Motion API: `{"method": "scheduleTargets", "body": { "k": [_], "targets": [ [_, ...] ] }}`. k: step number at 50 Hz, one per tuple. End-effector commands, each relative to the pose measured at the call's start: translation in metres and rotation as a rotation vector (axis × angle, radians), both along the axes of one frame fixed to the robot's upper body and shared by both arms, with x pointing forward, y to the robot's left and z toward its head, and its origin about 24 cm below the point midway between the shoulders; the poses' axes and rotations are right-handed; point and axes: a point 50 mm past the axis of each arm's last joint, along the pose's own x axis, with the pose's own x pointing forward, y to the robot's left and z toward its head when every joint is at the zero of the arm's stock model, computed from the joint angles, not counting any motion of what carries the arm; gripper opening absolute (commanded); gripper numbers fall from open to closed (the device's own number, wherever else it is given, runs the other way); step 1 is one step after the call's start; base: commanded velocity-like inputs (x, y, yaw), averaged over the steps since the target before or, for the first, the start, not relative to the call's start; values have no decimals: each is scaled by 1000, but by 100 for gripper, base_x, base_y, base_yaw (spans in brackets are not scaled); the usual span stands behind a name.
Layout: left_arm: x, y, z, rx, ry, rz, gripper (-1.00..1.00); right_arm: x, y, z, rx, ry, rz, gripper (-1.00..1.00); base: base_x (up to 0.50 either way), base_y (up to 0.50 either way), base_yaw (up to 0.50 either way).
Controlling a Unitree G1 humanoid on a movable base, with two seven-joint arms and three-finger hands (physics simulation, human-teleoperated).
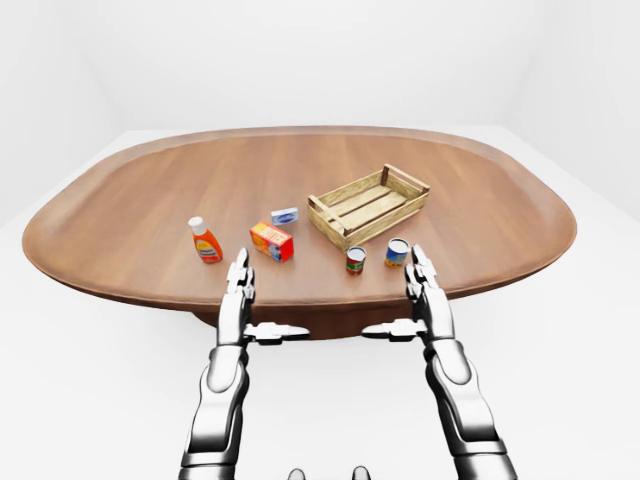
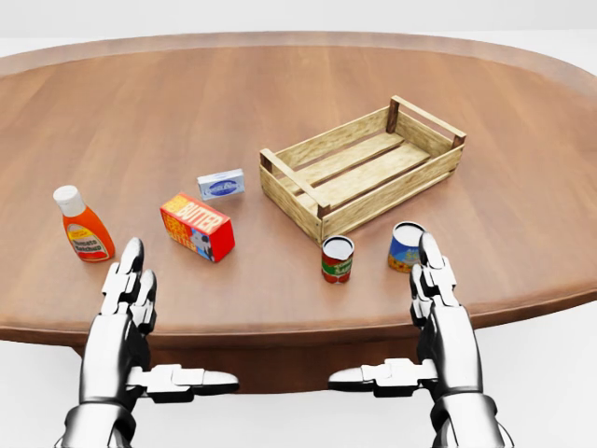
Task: Pick up the tomato sauce, and put it in the wooden tray.
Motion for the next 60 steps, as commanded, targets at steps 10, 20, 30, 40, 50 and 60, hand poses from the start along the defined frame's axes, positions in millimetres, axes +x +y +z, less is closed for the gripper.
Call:
{"method": "scheduleTargets", "body": {
  "k": [10,20,30,40,50,60],
  "targets": [
    [-1,8,6,6,7,2,100,-2,-4,-1,-23,2,-5,100,0,0,0],
    [-4,8,11,3,2,-4,100,-6,-2,6,-42,-41,25,100,5,0,0],
    [-5,7,12,2,-4,-8,100,-6,-4,8,-36,-44,18,100,50,0,0],
    [-9,6,24,3,-56,-14,100,-6,-4,11,-37,-48,15,100,50,0,0],
    [-10,11,45,1,-145,-6,100,-11,-2,23,-38,-62,21,100,50,0,0],
    [-9,13,50,3,-165,2,100,-11,0,20,-41,-58,24,100,50,0,0]
  ]
}}
